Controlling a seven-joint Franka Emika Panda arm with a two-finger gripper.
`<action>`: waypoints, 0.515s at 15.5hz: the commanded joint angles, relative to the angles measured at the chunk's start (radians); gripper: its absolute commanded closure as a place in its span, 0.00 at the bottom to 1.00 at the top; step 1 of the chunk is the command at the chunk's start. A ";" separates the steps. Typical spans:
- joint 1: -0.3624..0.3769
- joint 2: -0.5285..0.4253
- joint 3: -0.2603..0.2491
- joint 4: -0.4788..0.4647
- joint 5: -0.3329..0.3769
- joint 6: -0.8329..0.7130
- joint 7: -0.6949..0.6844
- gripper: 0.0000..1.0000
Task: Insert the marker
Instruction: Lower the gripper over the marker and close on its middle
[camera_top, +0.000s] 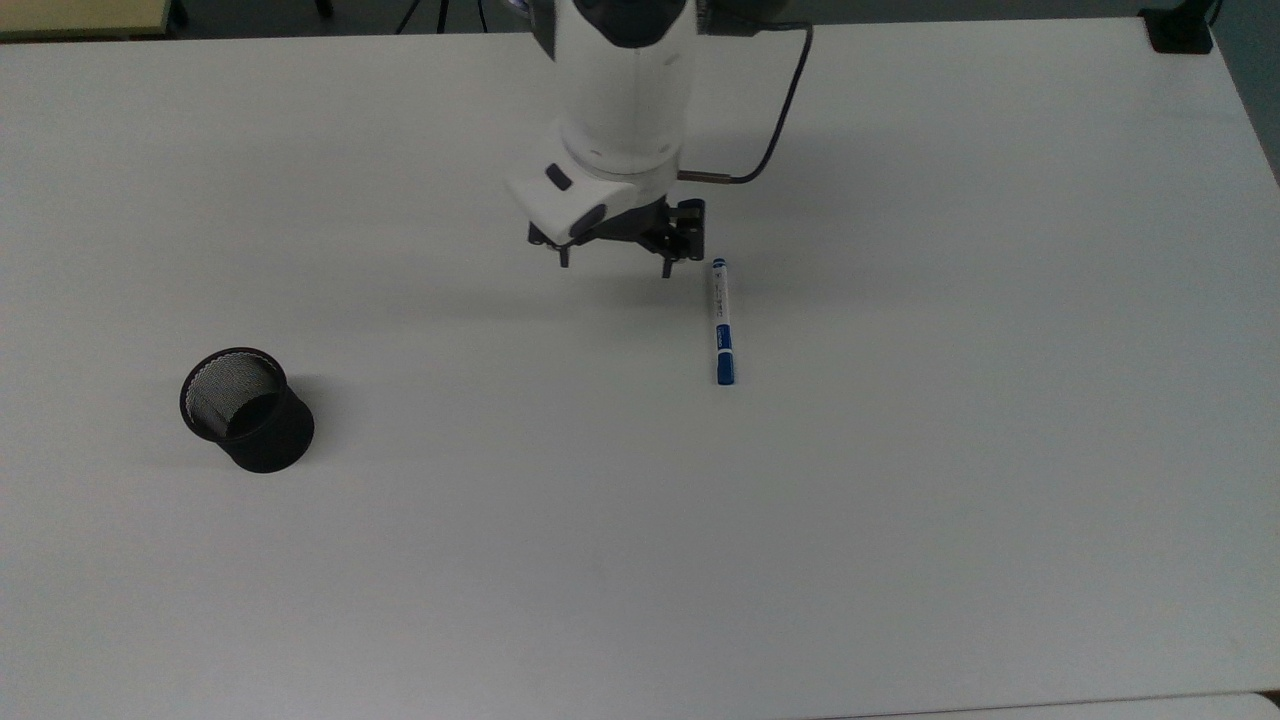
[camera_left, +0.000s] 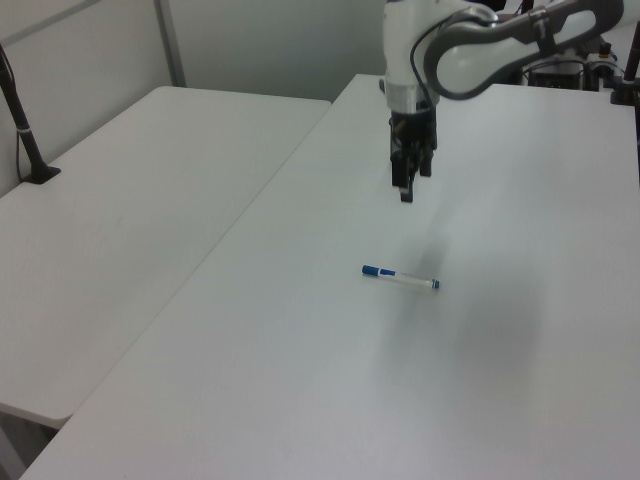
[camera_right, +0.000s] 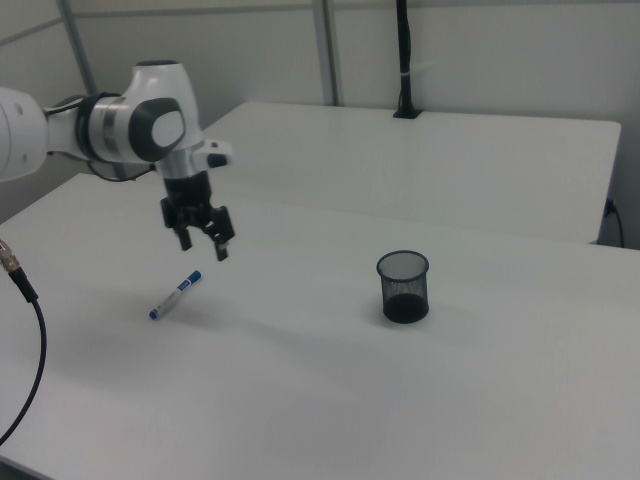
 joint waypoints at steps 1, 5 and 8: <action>0.079 0.051 -0.013 -0.031 0.010 0.048 0.066 0.00; 0.122 0.115 -0.012 -0.020 0.013 0.105 0.071 0.10; 0.143 0.149 -0.013 -0.019 0.013 0.158 0.071 0.18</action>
